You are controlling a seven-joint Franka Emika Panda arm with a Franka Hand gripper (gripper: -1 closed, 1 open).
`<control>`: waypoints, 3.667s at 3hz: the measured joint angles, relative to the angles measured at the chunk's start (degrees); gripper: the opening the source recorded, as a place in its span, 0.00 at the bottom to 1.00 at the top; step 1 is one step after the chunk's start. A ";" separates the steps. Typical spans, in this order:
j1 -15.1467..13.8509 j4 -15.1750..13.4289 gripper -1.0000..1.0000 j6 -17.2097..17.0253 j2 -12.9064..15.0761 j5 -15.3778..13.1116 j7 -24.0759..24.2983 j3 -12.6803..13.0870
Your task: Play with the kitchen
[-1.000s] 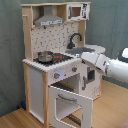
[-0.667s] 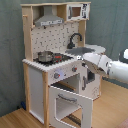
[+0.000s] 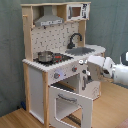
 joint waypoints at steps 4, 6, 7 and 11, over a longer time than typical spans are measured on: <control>0.10 -2.50 1.00 10.84 2.59 -2.46 20.71 1.90; 1.57 -2.46 1.00 10.84 11.01 -7.45 27.94 2.96; 2.80 -2.27 1.00 9.09 15.69 -9.82 28.90 2.94; 8.30 -1.09 1.00 -9.70 29.19 -10.05 27.87 2.53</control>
